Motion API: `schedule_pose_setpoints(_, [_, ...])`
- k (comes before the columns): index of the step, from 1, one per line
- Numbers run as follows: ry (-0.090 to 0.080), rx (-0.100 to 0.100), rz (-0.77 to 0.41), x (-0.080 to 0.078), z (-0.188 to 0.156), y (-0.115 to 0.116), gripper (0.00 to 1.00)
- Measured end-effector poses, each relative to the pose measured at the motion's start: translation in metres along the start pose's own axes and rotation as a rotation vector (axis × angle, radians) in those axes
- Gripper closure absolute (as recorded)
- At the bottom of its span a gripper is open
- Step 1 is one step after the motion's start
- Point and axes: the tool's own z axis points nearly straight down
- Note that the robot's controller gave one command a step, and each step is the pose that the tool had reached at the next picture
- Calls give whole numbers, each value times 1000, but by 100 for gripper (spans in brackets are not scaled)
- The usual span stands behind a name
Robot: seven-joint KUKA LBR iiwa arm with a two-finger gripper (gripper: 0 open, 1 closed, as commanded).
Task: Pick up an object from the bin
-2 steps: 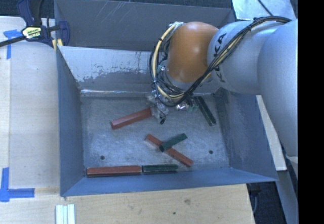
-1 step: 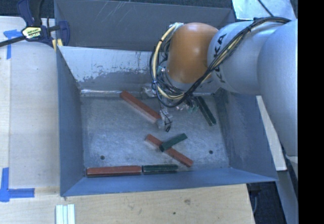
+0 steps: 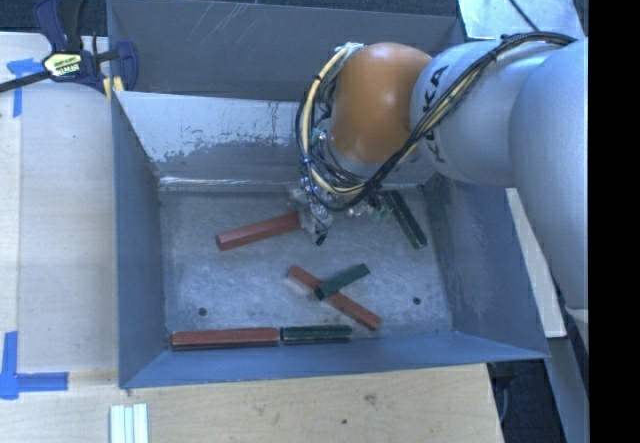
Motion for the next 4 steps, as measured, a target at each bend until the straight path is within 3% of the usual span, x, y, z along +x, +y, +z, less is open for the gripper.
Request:
schedule_pose_setpoints(1, [1,0,-194,-14,-2,14,100])
schedule_pose_setpoints(2, [-4,-1,-417,-30,1,86,100])
schedule_pose_setpoints(3, [-1,-4,-630,-51,-34,119,100])
schedule_pose_setpoints(4, [2,-5,-627,-50,-32,118,0])
